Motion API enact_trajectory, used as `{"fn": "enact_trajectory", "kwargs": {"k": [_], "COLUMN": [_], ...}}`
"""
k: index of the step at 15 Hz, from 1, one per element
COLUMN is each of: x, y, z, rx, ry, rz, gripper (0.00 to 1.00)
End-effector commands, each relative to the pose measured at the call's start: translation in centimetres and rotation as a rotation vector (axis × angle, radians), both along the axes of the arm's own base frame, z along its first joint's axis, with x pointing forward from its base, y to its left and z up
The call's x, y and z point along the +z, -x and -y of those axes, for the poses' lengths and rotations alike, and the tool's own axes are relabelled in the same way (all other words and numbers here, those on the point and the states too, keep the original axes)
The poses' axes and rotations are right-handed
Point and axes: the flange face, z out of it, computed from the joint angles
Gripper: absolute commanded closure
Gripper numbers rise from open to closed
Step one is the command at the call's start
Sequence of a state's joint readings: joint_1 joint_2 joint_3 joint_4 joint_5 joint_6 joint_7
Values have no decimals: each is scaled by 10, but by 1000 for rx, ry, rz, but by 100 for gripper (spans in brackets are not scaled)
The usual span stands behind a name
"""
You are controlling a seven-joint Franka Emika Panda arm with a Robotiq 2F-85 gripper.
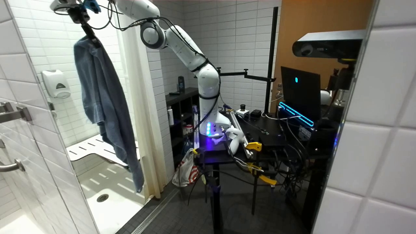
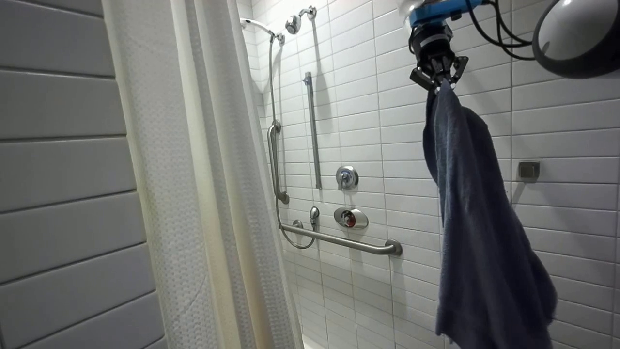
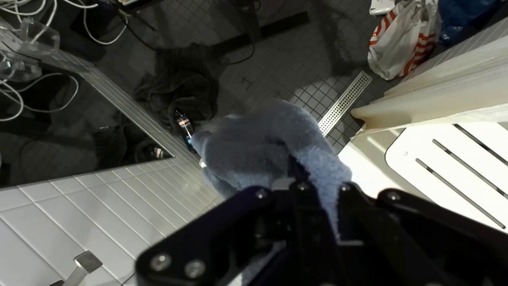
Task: Pick up the blue towel
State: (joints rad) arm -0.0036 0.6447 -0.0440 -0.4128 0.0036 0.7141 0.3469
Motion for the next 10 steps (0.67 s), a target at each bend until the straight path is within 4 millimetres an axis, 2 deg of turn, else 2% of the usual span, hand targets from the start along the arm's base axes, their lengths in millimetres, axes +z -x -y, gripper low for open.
{"fn": "enact_trajectory", "kwargs": {"k": [1, 10], "x": [10, 13], "y": [9, 9], "z": [-5, 0], "rx": [-19, -36], "ry": [15, 15], "rz": [0, 11], "gripper": [99, 99]}}
